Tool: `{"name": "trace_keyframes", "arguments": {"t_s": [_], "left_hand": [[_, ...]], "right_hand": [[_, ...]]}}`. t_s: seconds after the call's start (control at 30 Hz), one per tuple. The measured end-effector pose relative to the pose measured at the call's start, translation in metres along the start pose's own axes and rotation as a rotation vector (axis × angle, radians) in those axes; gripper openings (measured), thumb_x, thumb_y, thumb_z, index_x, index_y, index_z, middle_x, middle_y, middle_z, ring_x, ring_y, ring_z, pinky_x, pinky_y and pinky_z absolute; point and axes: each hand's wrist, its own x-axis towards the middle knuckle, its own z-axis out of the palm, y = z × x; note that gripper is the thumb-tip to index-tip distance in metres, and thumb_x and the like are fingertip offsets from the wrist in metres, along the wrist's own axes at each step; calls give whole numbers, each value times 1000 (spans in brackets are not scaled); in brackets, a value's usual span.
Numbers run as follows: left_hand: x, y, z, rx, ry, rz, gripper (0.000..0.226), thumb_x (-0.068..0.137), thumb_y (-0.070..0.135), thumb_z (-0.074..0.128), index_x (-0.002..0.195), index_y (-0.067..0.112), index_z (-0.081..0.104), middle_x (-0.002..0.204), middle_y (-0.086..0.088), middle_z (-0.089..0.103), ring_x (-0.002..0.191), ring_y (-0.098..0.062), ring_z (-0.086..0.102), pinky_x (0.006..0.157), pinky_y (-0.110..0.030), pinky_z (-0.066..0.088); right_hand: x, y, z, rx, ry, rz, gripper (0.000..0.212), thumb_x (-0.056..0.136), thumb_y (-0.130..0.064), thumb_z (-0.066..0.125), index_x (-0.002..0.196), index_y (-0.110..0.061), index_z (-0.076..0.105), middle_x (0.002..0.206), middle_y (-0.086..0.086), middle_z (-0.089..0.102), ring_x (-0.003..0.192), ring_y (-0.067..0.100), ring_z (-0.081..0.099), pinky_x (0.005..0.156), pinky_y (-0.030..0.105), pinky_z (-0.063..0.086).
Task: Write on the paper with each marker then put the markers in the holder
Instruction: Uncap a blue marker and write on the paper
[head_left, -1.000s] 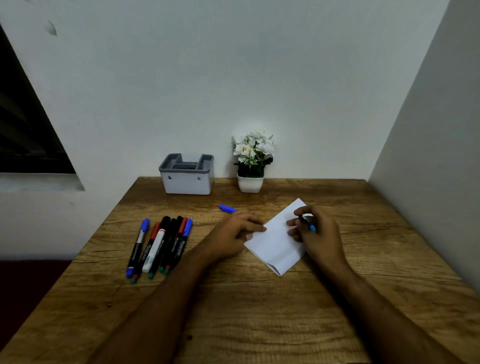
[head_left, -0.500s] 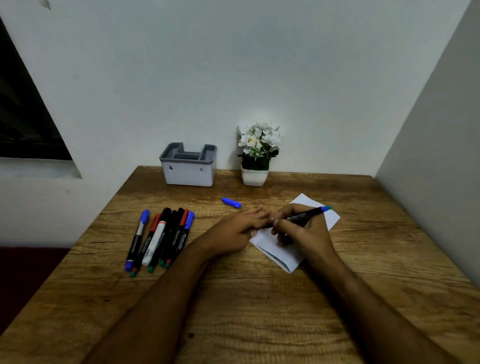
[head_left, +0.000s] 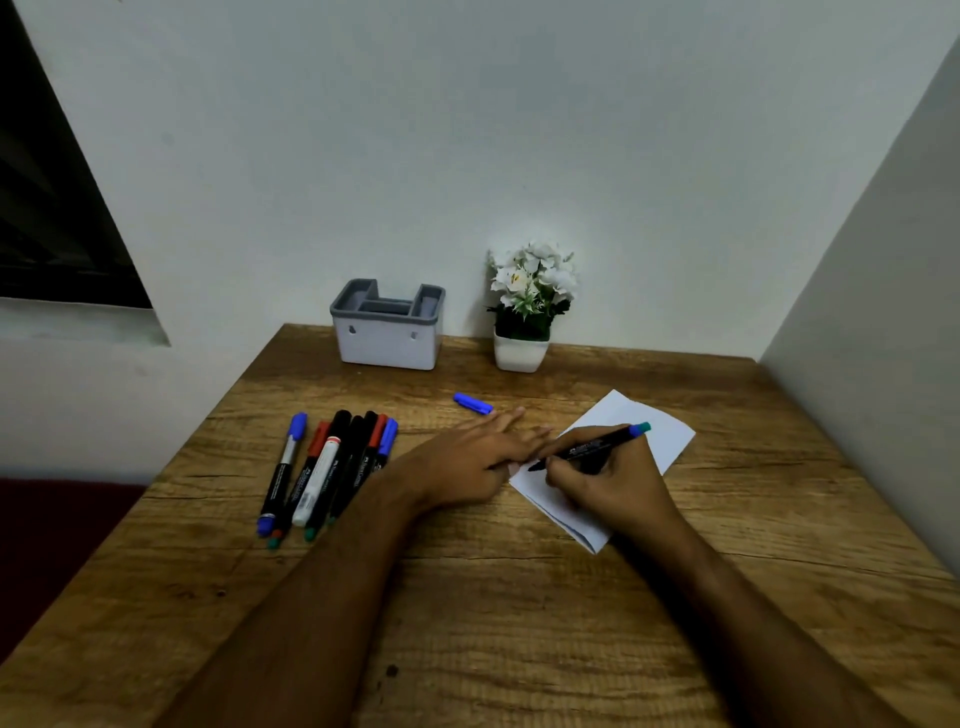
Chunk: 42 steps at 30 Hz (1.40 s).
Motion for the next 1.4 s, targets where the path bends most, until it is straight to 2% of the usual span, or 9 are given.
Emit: {"name": "trace_keyframes", "arguments": {"t_s": [0.13, 0.5, 0.63, 0.77, 0.87, 1.0, 1.2, 1.33, 1.4], "left_hand": [[1, -2, 2, 3, -4, 14, 53, 107, 27, 35, 156, 39, 18, 162, 18, 3, 151, -6, -3, 120, -43, 12], [8, -11, 8, 1, 12, 39, 56, 105, 25, 37, 155, 38, 14, 163, 21, 8, 151, -4, -4, 123, -47, 12], [9, -11, 8, 3, 10, 47, 59, 104, 20, 38, 155, 39, 14, 163, 21, 8, 151, -4, -3, 123, -48, 12], [10, -13, 9, 8, 12, 46, 58, 105, 23, 37, 156, 39, 15, 163, 21, 9, 151, -3, -3, 122, -51, 14], [10, -12, 9, 3, 6, 41, 57, 105, 22, 37, 156, 38, 16, 163, 22, 8, 150, -2, -3, 123, -50, 14], [9, -11, 8, -5, 12, 47, 57, 105, 22, 37, 155, 37, 18, 162, 22, 8, 150, -2, -3, 123, -49, 12], [8, -10, 6, -1, 13, 53, 56, 105, 22, 36, 156, 37, 19, 163, 20, 9, 151, -4, -3, 124, -46, 9], [9, -10, 8, 9, 7, 53, 56, 105, 22, 36, 156, 37, 18, 163, 20, 8, 151, -3, -3, 124, -45, 9], [10, -11, 8, 7, 10, 50, 56, 105, 21, 36, 156, 36, 18, 163, 20, 9, 151, -3, -3, 124, -46, 9]], "right_hand": [[-4, 2, 7, -57, 13, -31, 10, 85, -8, 73, 90, -14, 81, 78, -2, 77, 76, 6, 72, 65, 18, 56], [-4, 1, 8, -98, -50, -73, 15, 87, -7, 70, 88, -17, 82, 73, -18, 74, 77, -1, 70, 66, 10, 49], [-3, 2, 7, -107, -34, -70, 13, 86, -7, 70, 85, -14, 80, 75, -7, 75, 77, 5, 71, 66, 16, 52], [-3, 1, 8, -102, -51, -53, 14, 89, -9, 70, 93, -15, 82, 80, -14, 75, 81, -2, 70, 68, 10, 50], [-3, 2, 7, -108, -25, -59, 12, 88, -9, 70, 89, -14, 81, 78, -8, 76, 79, 2, 71, 67, 12, 51], [-2, 1, 9, -143, -33, -46, 20, 88, -11, 68, 79, -28, 75, 72, -14, 72, 76, -2, 70, 64, 9, 49], [0, 4, 8, -121, 20, -6, 10, 89, -11, 71, 90, -15, 80, 78, -3, 76, 75, 4, 71, 65, 15, 54], [1, 5, 9, -126, 37, 27, 7, 88, -13, 72, 88, -13, 79, 77, 0, 76, 74, 9, 72, 66, 27, 58], [1, 6, 9, -124, 54, 32, 7, 88, -13, 71, 88, -13, 79, 76, 0, 76, 74, 9, 72, 65, 26, 57]]}}
